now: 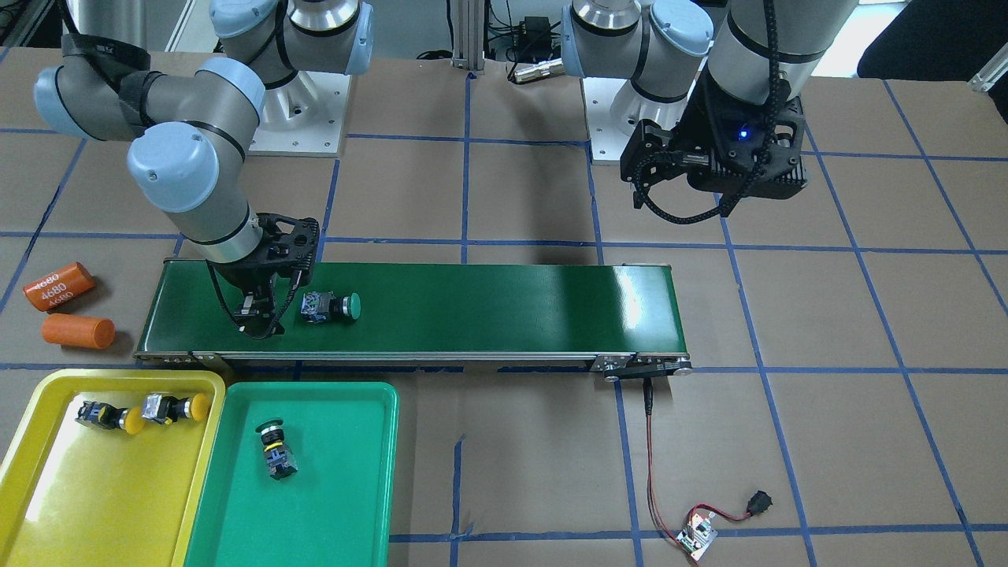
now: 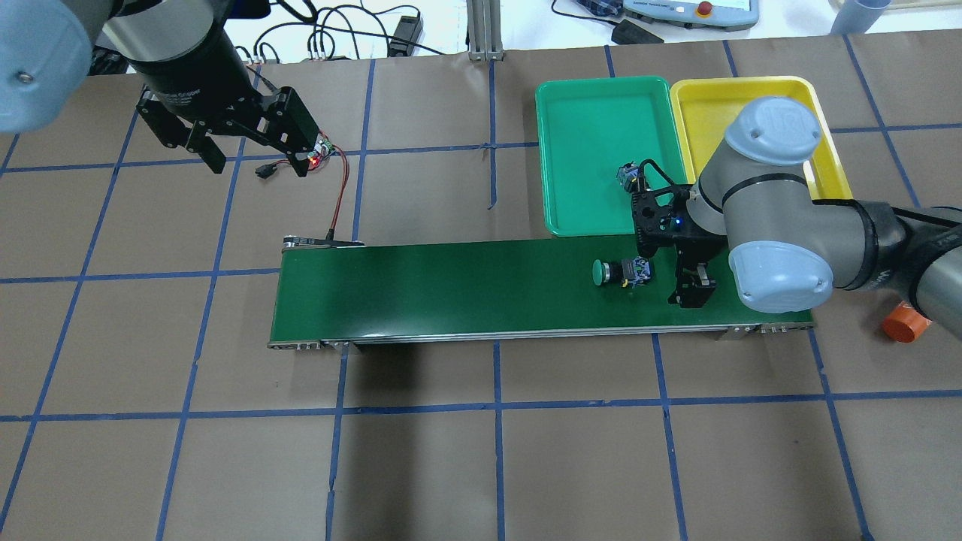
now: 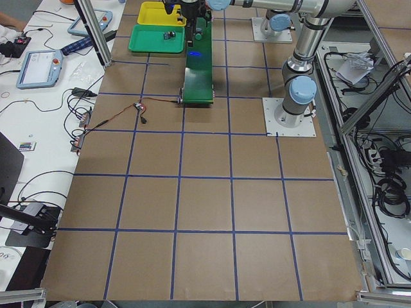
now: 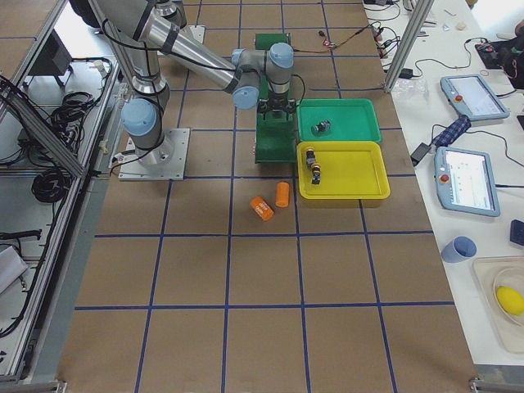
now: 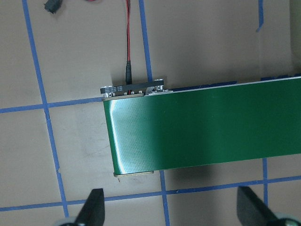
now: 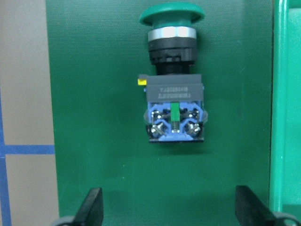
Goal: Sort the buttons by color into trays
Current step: 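Grasp the green-capped switch with the right gripper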
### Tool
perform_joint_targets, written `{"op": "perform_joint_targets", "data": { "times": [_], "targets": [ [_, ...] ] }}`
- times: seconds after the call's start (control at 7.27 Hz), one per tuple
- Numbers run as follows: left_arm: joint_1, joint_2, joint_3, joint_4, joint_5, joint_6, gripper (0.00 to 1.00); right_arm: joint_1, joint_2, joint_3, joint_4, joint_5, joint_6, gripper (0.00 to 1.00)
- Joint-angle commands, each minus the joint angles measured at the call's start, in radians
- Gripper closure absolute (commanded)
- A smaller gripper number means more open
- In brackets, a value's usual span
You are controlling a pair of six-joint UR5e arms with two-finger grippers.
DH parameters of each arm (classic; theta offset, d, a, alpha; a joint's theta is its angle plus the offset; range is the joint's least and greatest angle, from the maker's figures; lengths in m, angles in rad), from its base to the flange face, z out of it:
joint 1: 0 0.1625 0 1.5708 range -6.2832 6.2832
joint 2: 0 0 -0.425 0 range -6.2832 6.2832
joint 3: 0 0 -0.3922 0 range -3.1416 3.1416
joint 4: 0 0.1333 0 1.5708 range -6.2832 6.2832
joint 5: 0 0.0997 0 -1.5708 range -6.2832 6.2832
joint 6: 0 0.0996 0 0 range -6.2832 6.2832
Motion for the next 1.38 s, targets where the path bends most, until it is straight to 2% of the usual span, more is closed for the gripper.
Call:
{"op": "perform_joint_targets", "data": {
  "times": [0.0, 0.55, 0.83, 0.96, 1.1, 1.24],
  "targets": [
    [0.0, -0.004, 0.001, 0.001, -0.004, 0.0, 0.0, 0.002, 0.003, 0.001, 0.0, -0.001, 0.002, 0.01],
    [0.0, -0.003, -0.001, 0.003, -0.004, 0.0, 0.0, 0.004, 0.01, 0.0, 0.002, 0.003, 0.02, 0.01],
    [0.0, -0.008, -0.001, 0.003, -0.007, 0.0, 0.0, 0.004, 0.013, -0.005, 0.002, -0.001, 0.018, 0.36],
    [0.0, -0.008, -0.001, 0.006, -0.007, -0.002, 0.0, 0.004, 0.013, -0.008, 0.002, -0.001, 0.018, 0.45],
    [0.002, 0.002, 0.001, 0.007, -0.007, 0.0, 0.0, 0.004, 0.013, -0.018, 0.002, -0.004, 0.015, 0.7],
    [0.002, -0.003, 0.001, 0.007, -0.006, 0.0, 0.0, 0.004, 0.014, -0.044, 0.003, -0.041, 0.008, 0.9]
  ]
}}
